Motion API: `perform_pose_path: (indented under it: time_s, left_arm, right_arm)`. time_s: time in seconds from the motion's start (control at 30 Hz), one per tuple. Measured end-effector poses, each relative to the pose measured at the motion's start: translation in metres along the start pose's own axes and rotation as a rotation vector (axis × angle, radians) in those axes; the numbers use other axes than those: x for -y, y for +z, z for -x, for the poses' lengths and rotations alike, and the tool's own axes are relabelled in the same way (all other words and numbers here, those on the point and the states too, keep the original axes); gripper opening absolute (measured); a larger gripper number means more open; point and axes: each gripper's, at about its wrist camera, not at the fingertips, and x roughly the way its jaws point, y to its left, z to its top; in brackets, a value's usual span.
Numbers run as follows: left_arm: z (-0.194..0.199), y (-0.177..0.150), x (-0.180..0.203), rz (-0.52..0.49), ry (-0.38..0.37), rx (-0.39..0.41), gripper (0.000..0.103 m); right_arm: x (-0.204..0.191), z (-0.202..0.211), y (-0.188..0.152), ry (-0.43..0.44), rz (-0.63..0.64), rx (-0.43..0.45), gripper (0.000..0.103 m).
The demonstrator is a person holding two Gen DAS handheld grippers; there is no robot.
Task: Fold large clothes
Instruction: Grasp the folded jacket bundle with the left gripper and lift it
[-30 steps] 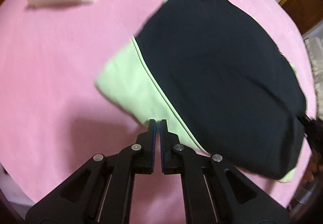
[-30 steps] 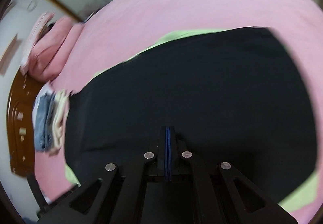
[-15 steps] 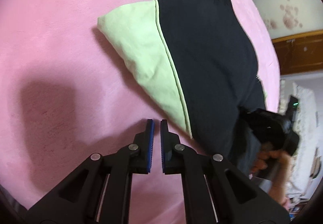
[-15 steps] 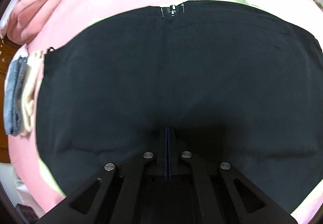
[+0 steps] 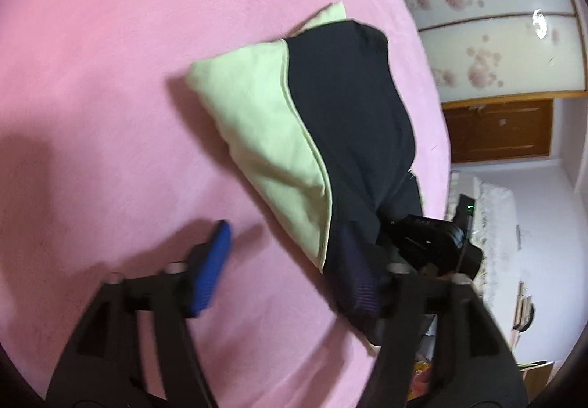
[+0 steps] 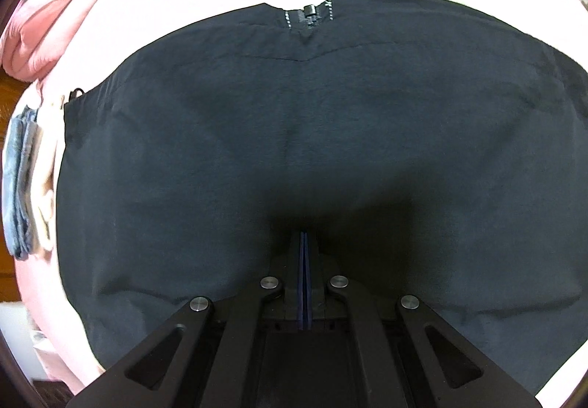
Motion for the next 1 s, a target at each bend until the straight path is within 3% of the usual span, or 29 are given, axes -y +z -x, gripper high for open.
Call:
perform_pose_path:
  time_s: [0.03,0.17,0.33,0.53,0.6,0.67,0.8,0.87,1.0]
  left_arm:
    - [-0.001,0.001,-0.005,0.028,-0.013,0.007,0.070]
    - [0.010,0.016,-0.028,0.115,-0.061,0.014,0.070]
    - [-0.020,0.049,-0.012,0.021,-0.080,0.072,0.070]
    - [-0.047,0.074,0.005,-0.029,-0.030,0.080,0.070]
    - [-0.050,0.072,0.008,-0.067,0.018,0.094,0.063]
    - [-0.052,0.070,0.013,-0.112,0.093,0.114,0.044]
    - [-0.049,0.063,0.027,-0.179,0.193,0.165,0.040]
    - [-0.045,0.056,0.040,-0.232,0.232,0.195,0.030]
    - [-0.030,0.039,0.069,-0.367,0.218,0.268,0.020]
  right_arm:
    - [0.020,0.009,-0.001,0.001,0.000,0.000,0.000]
    - [0.016,0.019,0.008,-0.022,0.019,0.010,0.000]
    - [-0.007,0.009,0.001,-0.025,0.010,0.025,0.000]
    - [-0.009,-0.005,-0.009,-0.011,-0.035,0.043,0.000]
    - [-0.006,-0.001,-0.011,-0.008,-0.048,0.047,0.000]
    - [-0.005,-0.003,-0.011,-0.003,-0.050,0.049,0.000]
    - [0.000,-0.004,-0.011,0.033,-0.056,0.045,0.000]
    - [0.005,-0.004,-0.012,0.065,-0.064,0.046,0.000]
    - [0.017,-0.006,-0.010,0.148,-0.067,0.034,0.000]
